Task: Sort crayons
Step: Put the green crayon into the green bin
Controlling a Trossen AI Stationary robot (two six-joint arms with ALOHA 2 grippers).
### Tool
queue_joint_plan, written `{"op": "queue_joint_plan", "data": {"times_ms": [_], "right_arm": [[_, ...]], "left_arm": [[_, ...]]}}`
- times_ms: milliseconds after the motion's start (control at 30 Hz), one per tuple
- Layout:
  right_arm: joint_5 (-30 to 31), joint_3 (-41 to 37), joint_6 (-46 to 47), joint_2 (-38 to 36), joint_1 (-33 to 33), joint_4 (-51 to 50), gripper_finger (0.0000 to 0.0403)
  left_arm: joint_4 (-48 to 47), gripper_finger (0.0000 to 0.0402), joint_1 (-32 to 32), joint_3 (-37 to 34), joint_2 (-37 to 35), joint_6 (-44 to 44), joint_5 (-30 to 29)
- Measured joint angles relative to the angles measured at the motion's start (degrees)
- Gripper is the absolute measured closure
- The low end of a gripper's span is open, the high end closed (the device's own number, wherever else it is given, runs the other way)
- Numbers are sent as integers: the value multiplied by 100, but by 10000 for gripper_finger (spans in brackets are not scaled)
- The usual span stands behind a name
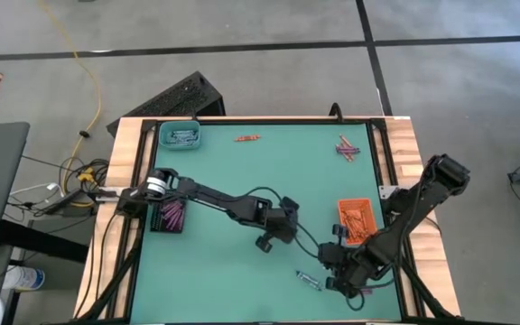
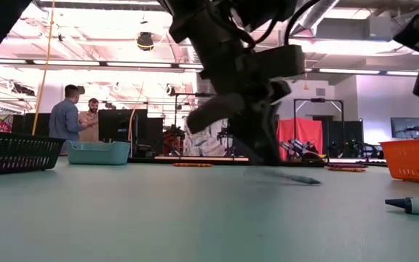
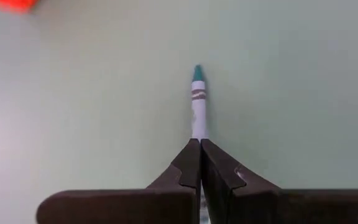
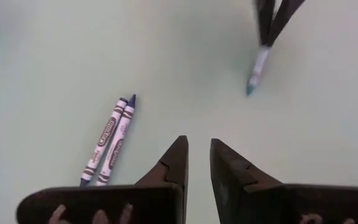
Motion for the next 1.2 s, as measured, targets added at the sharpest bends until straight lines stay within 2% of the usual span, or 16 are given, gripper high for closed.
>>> {"op": "queue_joint_plan", "data": {"times_ms": [267, 500, 700, 833, 933, 1067, 1200], "right_arm": [[36, 0, 103, 36, 113, -42, 340], [290, 0, 103, 35, 243, -44, 340], [323, 0, 195, 35, 236, -28, 340], [323, 0, 238, 35, 243, 0, 340], [356, 0, 241, 35, 271, 5, 340], [431, 0, 249, 36, 278, 10, 340], [462, 0, 249, 37, 276, 4, 340]], "left_arm": [[-840, 400, 135, 0, -180, -148, -268], [-659, 396, 243, 0, -174, -403, 106], [109, 328, 361, 15, -211, -399, 598], [35, 286, 623, 15, 59, -432, 999], [7, 273, 818, 7, 207, -565, 1212], [2, 281, 935, 22, 272, -698, 1316], [-58, 325, 948, 22, 279, -563, 1408]]}}
